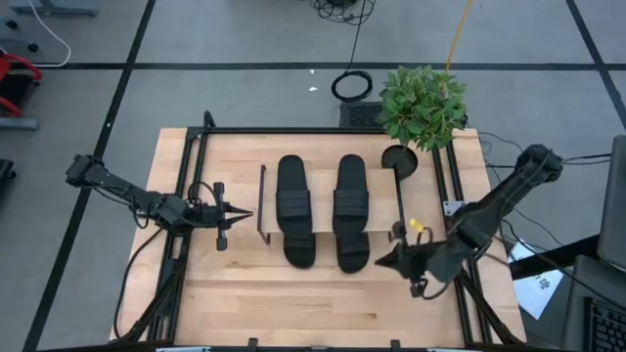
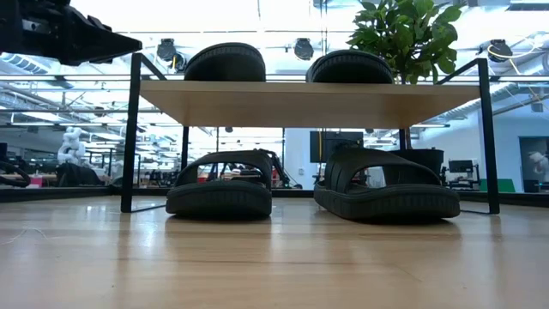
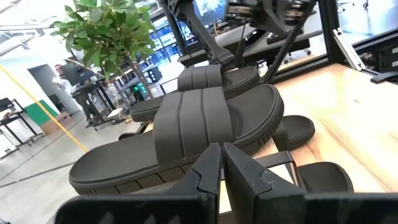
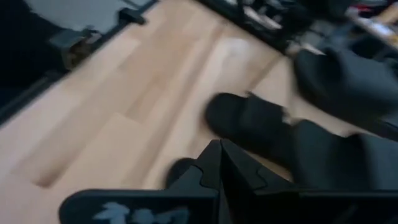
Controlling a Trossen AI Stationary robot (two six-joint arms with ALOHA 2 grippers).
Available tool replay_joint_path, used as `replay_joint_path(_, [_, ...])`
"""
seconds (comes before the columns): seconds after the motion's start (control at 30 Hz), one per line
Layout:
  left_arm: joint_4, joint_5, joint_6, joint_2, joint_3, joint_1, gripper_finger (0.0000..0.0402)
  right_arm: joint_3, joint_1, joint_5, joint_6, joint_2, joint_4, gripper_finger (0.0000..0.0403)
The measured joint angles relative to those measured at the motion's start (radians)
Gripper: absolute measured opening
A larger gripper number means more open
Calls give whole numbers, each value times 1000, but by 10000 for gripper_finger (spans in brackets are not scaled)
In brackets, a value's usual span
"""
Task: Pick and place slides into the shelf
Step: Adjust the shelf
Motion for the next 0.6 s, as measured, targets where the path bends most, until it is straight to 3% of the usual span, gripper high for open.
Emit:
replay_joint_path(0.23, [-3, 21, 53, 0, 0, -6, 26, -77, -19, 79, -25, -146, -51, 0])
replay_joint_path(0.33, [17, 15, 131, 0, 0, -16, 26, -121, -21, 174, -28, -204, -42, 0])
replay_joint_path(0.47, [69, -97, 195, 0, 0, -16, 26, -158, -21, 322, -33, -279, -45, 0])
replay_joint_path(0.6, [76, -274, 202, 0, 0, -16, 26, -164, -19, 396, -33, -345, -43, 0])
